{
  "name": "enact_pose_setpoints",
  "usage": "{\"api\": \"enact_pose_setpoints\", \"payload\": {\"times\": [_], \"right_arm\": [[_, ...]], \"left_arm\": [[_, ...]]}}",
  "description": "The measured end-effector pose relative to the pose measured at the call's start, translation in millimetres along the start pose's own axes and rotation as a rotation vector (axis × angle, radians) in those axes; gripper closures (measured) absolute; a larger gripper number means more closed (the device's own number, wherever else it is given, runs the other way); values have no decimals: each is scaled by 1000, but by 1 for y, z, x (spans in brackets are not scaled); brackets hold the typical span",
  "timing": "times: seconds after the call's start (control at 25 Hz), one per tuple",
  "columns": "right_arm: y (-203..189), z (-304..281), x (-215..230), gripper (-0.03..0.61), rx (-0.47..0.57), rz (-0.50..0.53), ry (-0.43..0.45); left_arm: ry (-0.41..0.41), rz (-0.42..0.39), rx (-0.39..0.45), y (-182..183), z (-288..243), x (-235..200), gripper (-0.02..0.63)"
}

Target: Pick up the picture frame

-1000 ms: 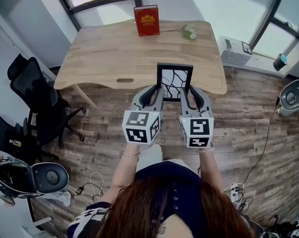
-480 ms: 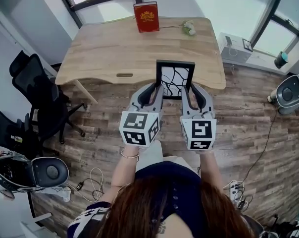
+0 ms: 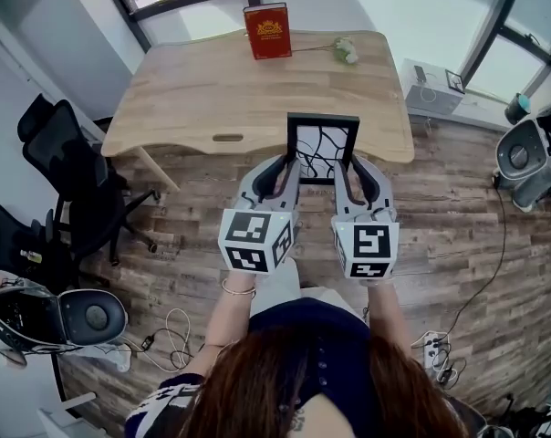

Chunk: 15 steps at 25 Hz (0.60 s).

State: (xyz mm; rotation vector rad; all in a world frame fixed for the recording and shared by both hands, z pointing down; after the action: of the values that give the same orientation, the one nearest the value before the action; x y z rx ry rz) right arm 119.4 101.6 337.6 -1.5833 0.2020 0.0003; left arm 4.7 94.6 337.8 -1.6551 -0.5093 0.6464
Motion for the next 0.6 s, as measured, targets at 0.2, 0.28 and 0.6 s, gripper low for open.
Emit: {"api": "enact_pose_setpoints", "payload": {"times": [0.2,0.28,0.6], "right_arm": [[-2,0,4,492,1,-4,-8],[-2,0,5,492,2,-4,-11],[-2,-11,5,492,0,-5,-17]], "left_arm": [[-6,-2,1,-1,-3,2,532],[-9,-2,1,-1,-5,2,532],[-16,-1,-2,1,-13,-7,532]]}}
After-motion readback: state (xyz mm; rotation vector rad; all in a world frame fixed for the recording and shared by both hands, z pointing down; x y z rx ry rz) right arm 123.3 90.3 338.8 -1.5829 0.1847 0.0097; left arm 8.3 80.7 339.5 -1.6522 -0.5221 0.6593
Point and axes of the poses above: the fingertips, and each gripper's own axes: z backward along the fingers, x to its right, y out of its top, the point moved 2 cm from there along z, backward along the fingers, and after that the axes turned 13 degrees about -y, right-handed, at the moved point
